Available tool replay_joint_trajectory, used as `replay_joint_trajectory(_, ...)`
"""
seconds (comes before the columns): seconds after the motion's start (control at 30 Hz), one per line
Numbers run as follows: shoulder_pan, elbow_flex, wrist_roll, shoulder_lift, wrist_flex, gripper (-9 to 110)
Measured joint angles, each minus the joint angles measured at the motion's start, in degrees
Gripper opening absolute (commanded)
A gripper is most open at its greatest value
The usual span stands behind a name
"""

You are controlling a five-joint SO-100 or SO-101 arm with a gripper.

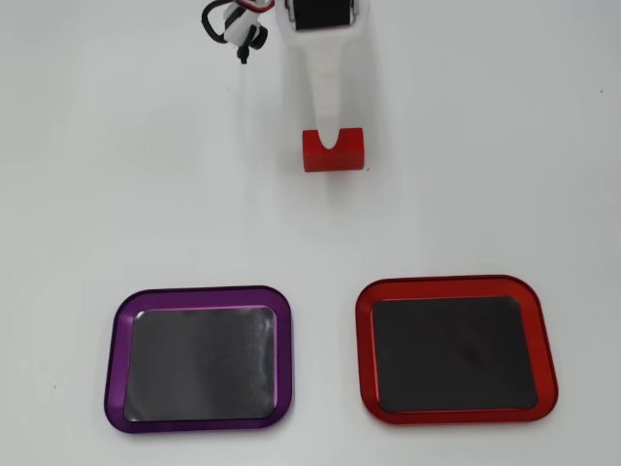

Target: Grasp a red block and put it in the left red dish.

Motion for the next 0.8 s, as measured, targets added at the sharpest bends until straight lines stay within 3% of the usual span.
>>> replay_joint_trajectory(0.33, -1.0, -2.0, -0.3, -10.4, -1.7, 35)
replay_joint_trajectory(0.8, -0.5, 2.4, -0.4, -11.2, -11.3, 35)
